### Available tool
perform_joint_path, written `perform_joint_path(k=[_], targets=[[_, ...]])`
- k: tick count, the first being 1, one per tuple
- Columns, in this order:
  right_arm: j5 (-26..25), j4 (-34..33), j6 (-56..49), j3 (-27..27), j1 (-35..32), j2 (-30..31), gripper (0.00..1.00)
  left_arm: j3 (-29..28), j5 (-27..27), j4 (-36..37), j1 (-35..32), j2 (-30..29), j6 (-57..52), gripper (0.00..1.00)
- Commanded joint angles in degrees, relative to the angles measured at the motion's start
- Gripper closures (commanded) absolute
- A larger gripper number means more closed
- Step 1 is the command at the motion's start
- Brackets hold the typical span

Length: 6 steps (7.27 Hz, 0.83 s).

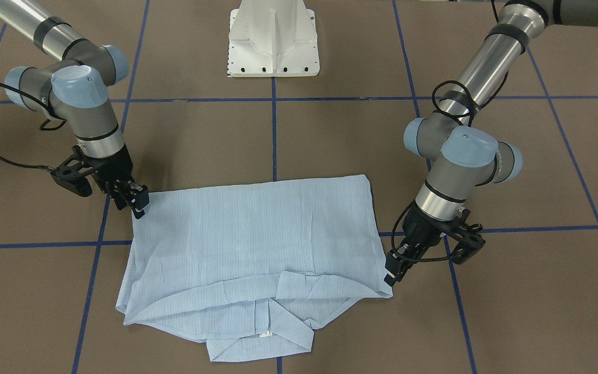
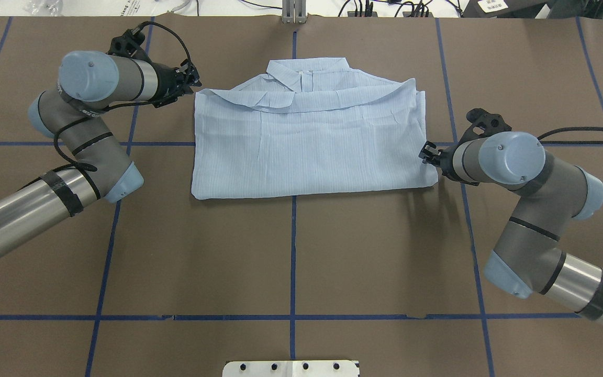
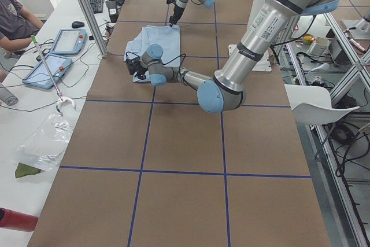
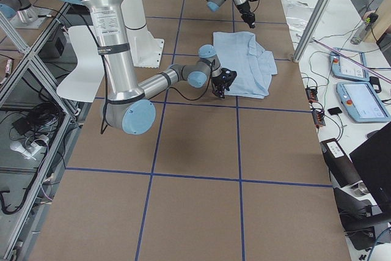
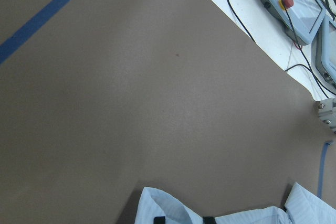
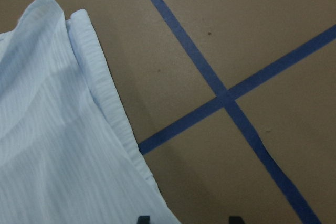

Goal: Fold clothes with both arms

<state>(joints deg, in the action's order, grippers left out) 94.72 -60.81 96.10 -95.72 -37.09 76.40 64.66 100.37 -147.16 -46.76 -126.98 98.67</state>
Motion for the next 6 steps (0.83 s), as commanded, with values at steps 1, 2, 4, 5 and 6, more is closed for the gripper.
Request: perform_joint_path(k=[1, 2, 4, 5, 6], targets=[[0.02, 3.77, 0.84, 0.01, 0.79, 1.56, 0.85, 0.29, 0.00, -0.06, 0.00, 0.06, 0.03, 0.65], [-0.06, 3.77, 1.54, 0.01, 0.88, 1.03, 1.00, 0.38, 0.00, -0.06, -0.09, 0.06, 0.03, 0.65], [0.20, 3.77, 1.64, -0.34, 0.88, 0.68, 1.00, 0.99, 0.00, -0.06, 0.00, 1.20, -0.06, 0.65], [0.46, 3.77, 1.55, -2.17, 0.71, 0.94, 1.00, 0.99, 0.00, -0.06, -0.09, 1.21, -0.06, 0.65], [0.90, 2.90, 1.90, -7.15, 0.62, 3.20, 1.00, 0.99, 0.00, -0.06, 0.00, 1.21, -0.06, 0.65]])
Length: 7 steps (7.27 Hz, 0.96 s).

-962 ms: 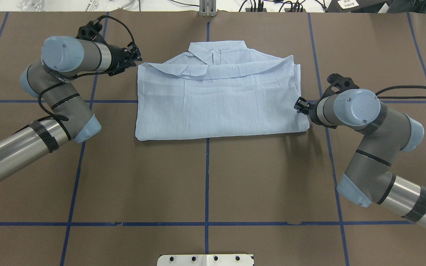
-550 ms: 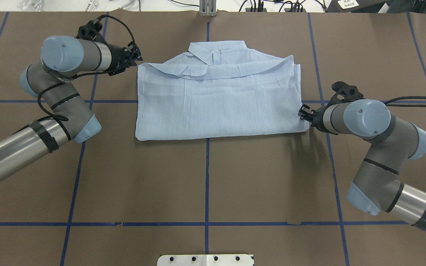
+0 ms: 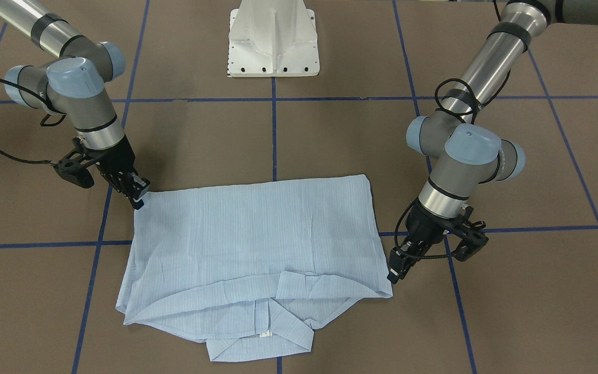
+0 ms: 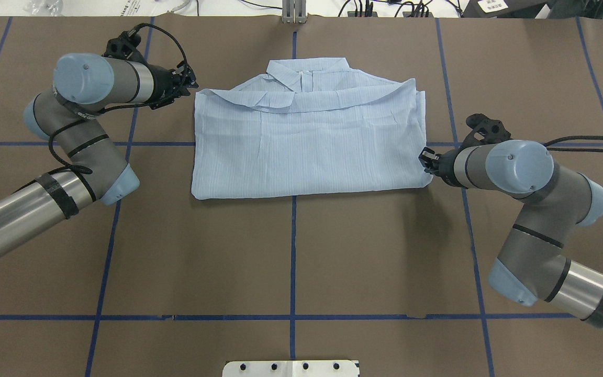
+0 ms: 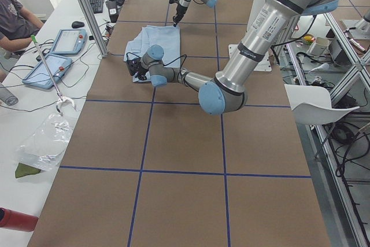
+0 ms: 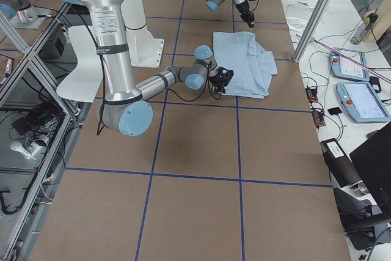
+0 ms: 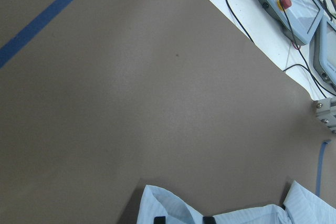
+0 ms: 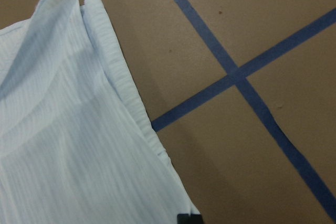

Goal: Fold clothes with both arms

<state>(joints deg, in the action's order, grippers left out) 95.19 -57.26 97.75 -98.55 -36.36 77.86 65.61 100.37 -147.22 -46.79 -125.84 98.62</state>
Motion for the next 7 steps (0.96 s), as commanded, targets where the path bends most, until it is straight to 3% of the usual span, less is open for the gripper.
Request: perform_joint_path(k=[1, 3, 5, 7], targets=[[0.70, -0.49, 2.95, -9.59, 0.59, 6.12, 1.00, 0.04, 0.00, 0.00, 0.04, 0.07, 0.17, 0.65], [0.09, -0.58, 6.12, -21.81, 8.46, 17.36, 1.00, 0.39, 0.00, 0.00, 0.04, -0.01, 0.52, 0.65], [-0.18, -0.66, 6.84, -26.07, 17.25, 24.68, 1.00, 1.09, 0.00, 0.00, 0.04, -0.01, 0.70, 0.65], [0.00, -1.01, 15.95, -27.13, 26.64, 24.80, 1.00, 7.30, 0.09, 0.17, 0.82, 2.60, 2.09, 0.65]])
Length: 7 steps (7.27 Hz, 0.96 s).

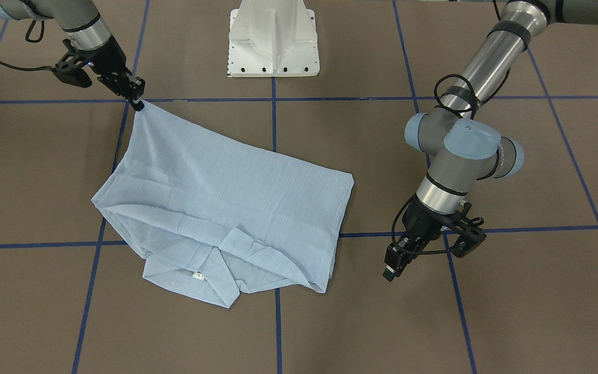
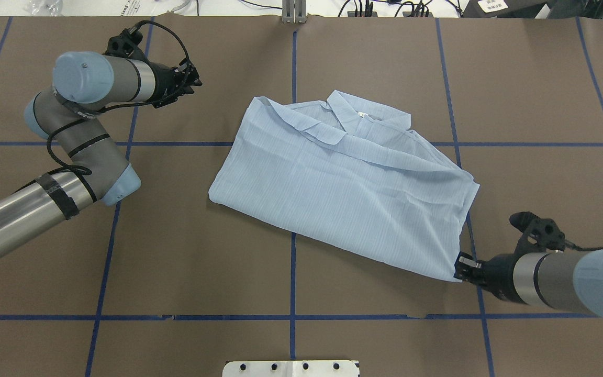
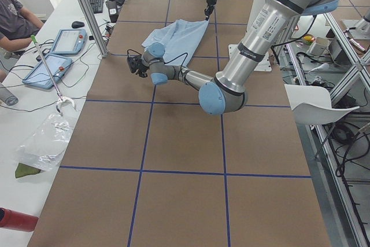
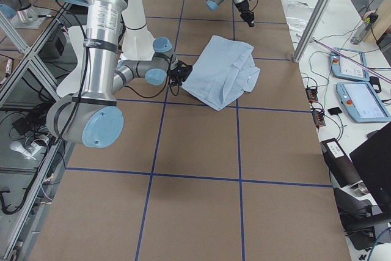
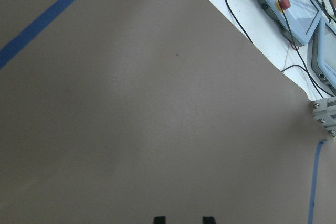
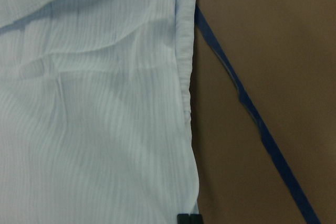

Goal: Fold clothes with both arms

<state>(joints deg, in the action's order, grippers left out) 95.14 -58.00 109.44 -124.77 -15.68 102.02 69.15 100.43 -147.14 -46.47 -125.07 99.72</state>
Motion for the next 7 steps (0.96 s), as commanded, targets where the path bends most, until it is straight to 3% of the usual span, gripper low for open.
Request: perform_joint_path(k=[1, 2, 3, 4, 5, 7], targets=[[0.40, -3.67, 5.51, -3.61, 10.53, 0.54, 1.00, 8.50, 0.12, 0.27, 1.64, 3.93, 4.31, 0.65], [0.40, -7.18, 9.44, -6.08, 14.93, 0.11, 1.00, 12.81, 0.38, 0.62, 4.00, 5.69, 9.30, 0.65], [0.40, -7.30, 10.17, -6.97, 16.54, 0.10, 1.00, 16.24, 3.17, 0.62, 5.59, 7.71, 11.09, 0.39], [0.40, -7.30, 10.27, -8.46, 17.25, 0.10, 0.43, 21.15, 3.80, 0.71, 8.39, 10.60, 12.33, 0.00], [0.31, -7.30, 10.79, -9.52, 17.35, 0.10, 0.00, 25.11, 3.29, 1.14, 11.98, 15.07, 14.34, 0.00], [0.40, -7.30, 10.71, -11.73, 11.50, 0.02, 0.00, 25.16, 2.41, 3.76, 15.26, 16.08, 14.71, 0.00]])
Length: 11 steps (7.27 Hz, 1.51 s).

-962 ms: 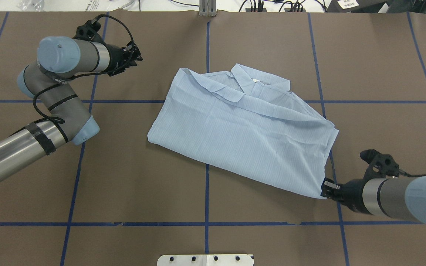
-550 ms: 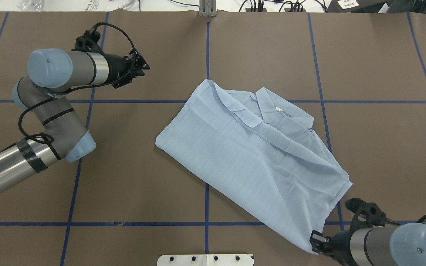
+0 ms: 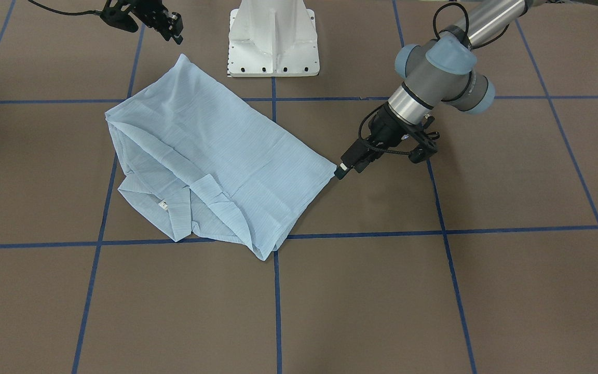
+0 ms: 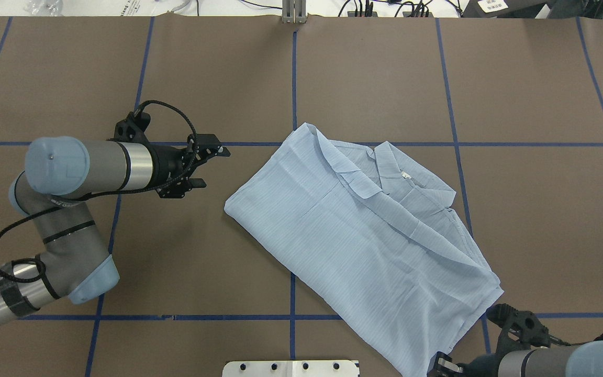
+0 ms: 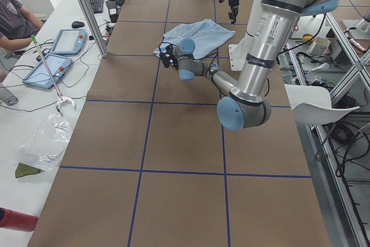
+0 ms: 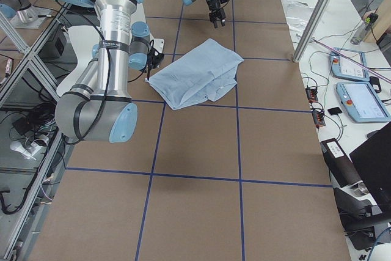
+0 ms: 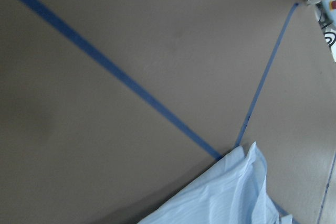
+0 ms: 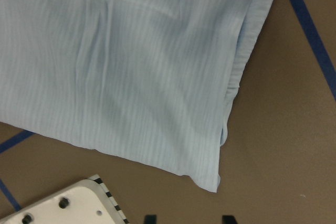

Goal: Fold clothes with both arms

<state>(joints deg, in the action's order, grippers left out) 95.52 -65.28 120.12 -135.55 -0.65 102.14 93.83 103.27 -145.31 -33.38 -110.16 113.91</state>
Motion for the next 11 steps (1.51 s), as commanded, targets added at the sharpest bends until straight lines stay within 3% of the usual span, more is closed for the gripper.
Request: perform_joint_path(k=[1, 2, 4, 6, 7, 8, 11], targets=[[0.37, 0.07, -0.23, -0.86, -8.53, -0.53, 0.00, 0.56, -2.35, 5.26, 2.62, 0.74, 0.44, 0.04], [1.59, -0.02, -0.49, 0.27, -12.32, -3.41, 0.00, 0.22, -2.63, 5.64, 3.23, 0.48, 0.44, 0.13], [1.60, -0.11, -0.58, 3.70, -14.11, -5.19, 0.00, -2.40, -2.72, 5.73, 5.60, -1.97, 0.61, 0.18], [1.60, -0.11, -0.67, 5.80, -16.04, -7.20, 0.00, -4.18, -3.86, 5.91, 5.87, -2.95, 0.70, 0.28], [1.34, -0.11, -0.67, 8.25, -16.31, -8.96, 0.00, -4.27, -4.82, 6.00, 6.92, -3.13, 1.31, 0.45], [1.51, -0.11, -0.67, 8.11, -16.93, -8.89, 0.00, -4.10, -5.53, 6.00, 6.93, -3.13, 3.49, 0.96], [1.52, -0.02, -0.67, 7.93, -17.54, -9.32, 0.00, -4.01, -5.71, 6.35, 6.40, -3.39, -0.32, 1.00]])
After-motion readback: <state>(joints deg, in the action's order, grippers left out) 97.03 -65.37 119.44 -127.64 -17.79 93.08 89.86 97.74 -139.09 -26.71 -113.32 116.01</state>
